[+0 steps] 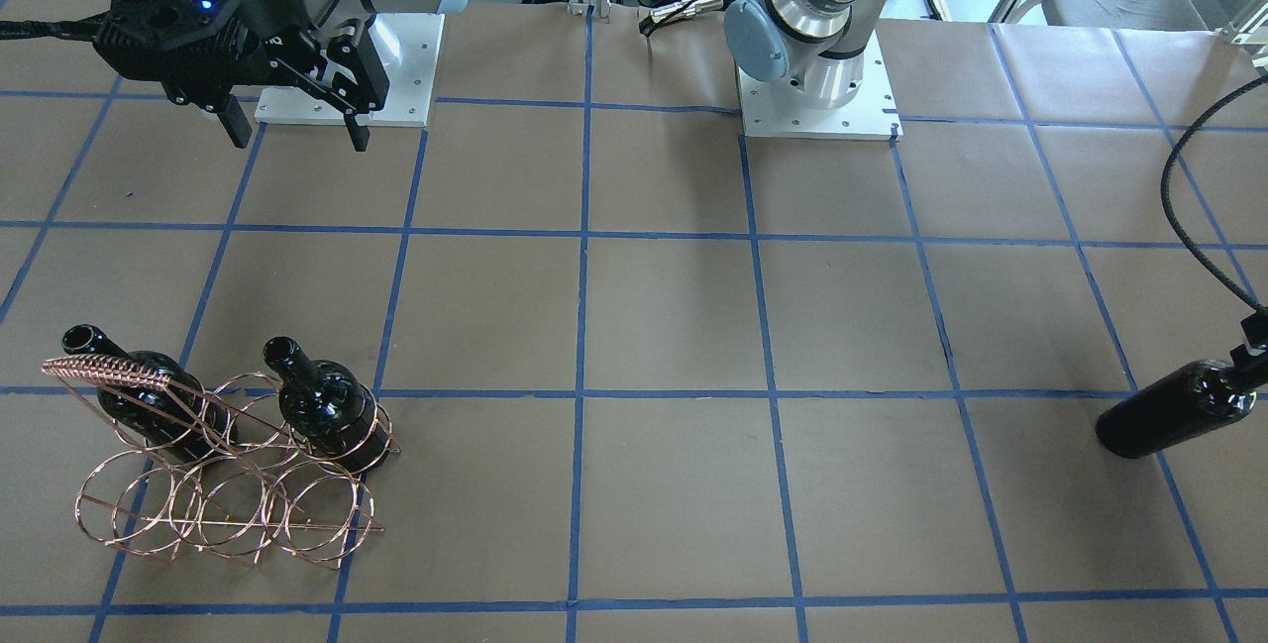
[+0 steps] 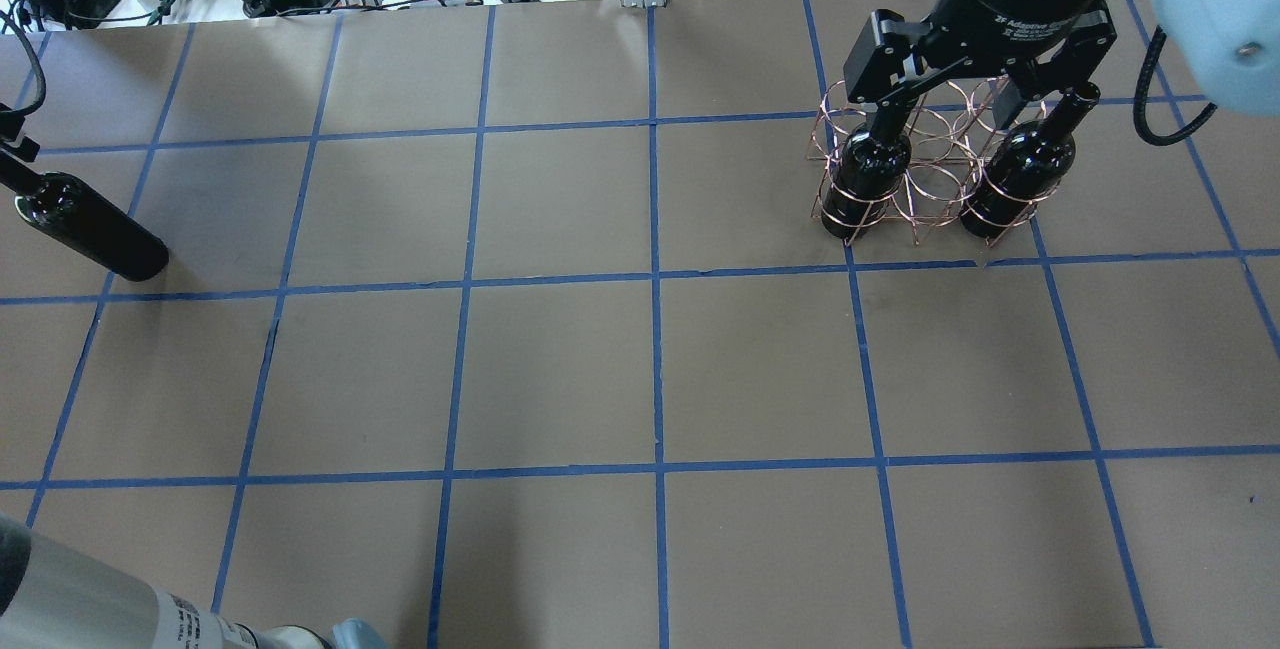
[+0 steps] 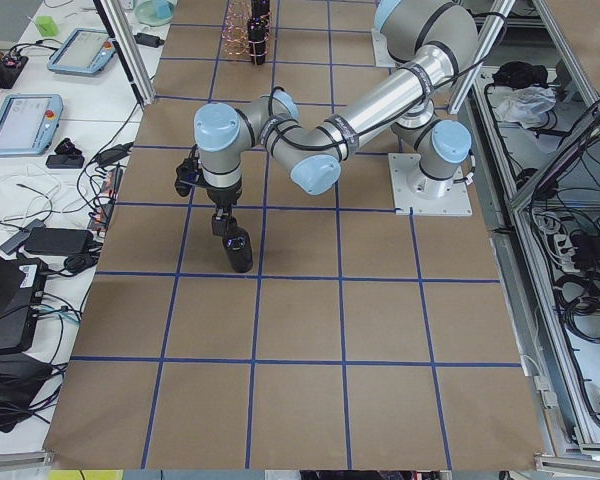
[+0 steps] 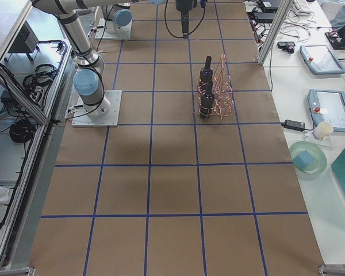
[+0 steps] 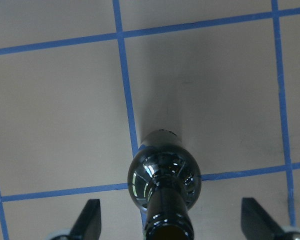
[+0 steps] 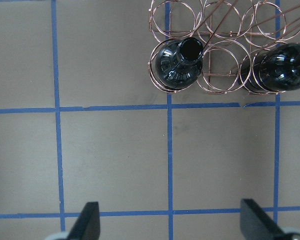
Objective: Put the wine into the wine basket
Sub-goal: 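Lower the left gripper and close it around the bottle neck, then lift the bottle by its neck with the left gripper, swinging it upright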
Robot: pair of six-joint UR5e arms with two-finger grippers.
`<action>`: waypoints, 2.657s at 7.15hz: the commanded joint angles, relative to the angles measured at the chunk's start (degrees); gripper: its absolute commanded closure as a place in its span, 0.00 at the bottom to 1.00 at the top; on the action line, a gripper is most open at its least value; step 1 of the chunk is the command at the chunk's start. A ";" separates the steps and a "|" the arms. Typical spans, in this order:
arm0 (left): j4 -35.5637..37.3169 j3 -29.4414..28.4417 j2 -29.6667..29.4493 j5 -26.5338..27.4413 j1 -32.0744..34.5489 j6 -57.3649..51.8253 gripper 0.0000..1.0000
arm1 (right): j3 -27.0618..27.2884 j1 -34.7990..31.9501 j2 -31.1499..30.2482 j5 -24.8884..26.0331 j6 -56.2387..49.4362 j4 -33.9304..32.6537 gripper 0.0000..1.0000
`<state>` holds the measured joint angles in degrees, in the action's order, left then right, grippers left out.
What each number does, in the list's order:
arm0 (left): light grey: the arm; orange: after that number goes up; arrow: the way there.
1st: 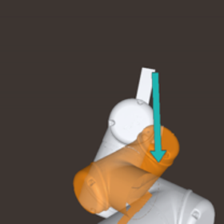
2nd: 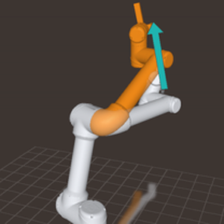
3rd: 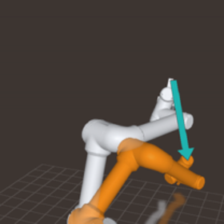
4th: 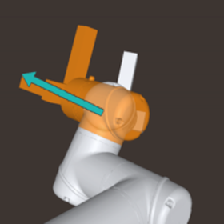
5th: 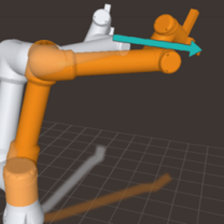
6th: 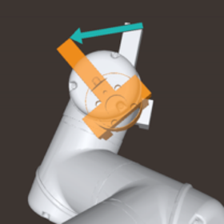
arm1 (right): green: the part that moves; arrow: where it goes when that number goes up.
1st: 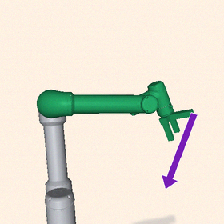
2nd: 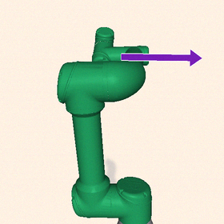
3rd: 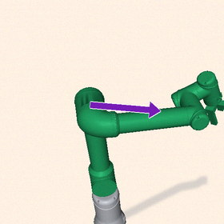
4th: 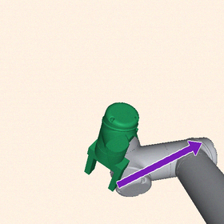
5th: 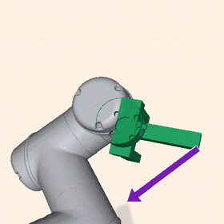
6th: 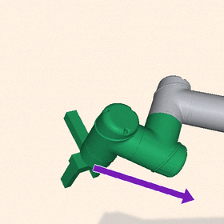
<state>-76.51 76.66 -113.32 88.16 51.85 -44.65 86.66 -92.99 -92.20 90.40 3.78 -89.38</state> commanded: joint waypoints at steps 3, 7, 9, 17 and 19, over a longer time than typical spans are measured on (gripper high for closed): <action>0.05 0.15 -1.46 0.69 0.00 0.09 0.26 | 0.00 0.00 0.00 0.13 -0.08 0.00 0.00; -0.65 0.15 -1.73 0.96 0.00 0.44 0.56 | 0.00 0.00 0.00 0.22 0.00 0.17 0.00; -1.79 0.33 -1.73 0.96 0.00 0.53 0.80 | 0.00 0.00 0.00 0.22 0.00 0.18 0.00; -6.02 3.74 10.64 -0.27 19.38 28.25 1.00 | 0.00 0.00 0.00 0.13 0.00 0.18 0.00; -6.10 9.27 15.91 -1.49 25.38 34.68 1.00 | 0.00 0.00 0.00 0.04 0.00 0.18 0.00</action>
<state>-82.55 82.77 -100.65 87.49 73.45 -14.66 86.66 -92.99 -92.20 90.51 3.78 -89.21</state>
